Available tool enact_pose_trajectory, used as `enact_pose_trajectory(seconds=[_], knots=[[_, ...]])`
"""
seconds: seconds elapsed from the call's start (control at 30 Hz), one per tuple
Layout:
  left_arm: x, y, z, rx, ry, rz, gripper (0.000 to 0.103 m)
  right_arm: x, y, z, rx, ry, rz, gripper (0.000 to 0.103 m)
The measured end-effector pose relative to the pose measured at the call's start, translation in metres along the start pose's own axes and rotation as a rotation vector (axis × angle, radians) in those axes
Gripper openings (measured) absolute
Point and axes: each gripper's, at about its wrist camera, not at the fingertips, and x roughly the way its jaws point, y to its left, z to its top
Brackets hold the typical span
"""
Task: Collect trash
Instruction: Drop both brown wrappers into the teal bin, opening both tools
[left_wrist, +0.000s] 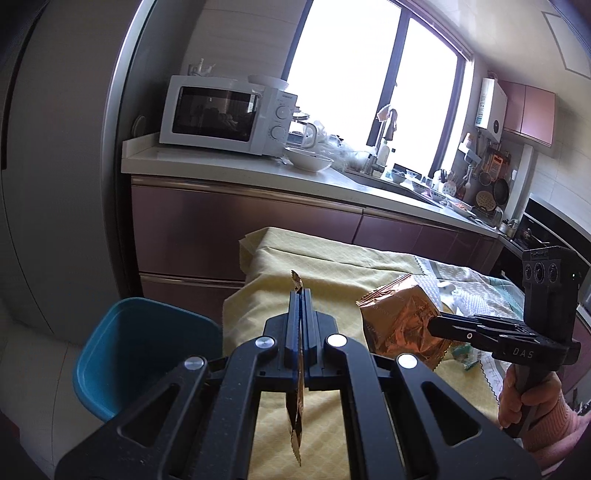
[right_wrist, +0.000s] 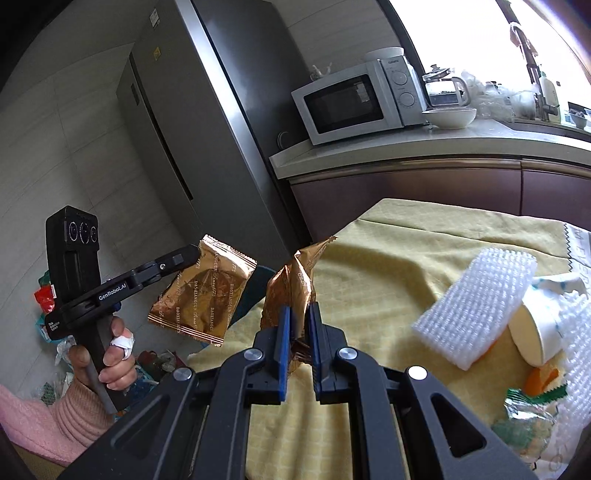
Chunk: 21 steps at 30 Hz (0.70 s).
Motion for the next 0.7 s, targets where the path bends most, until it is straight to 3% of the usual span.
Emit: enact_pose_trajectory(seconds=[0.3, 0.7], knots=[[-0.016, 0.057, 0.008, -0.053, -0.035, 0.113, 0.002, 0.049, 0.026, 0.019, -0.028, 0.057, 0.075, 0.009], [0.001, 0.109, -0.008, -0.113, 0.009, 0.214, 0.001, 0.106, 0.054, 0.033, -0.051, 0.135, 0.099, 0.009]])
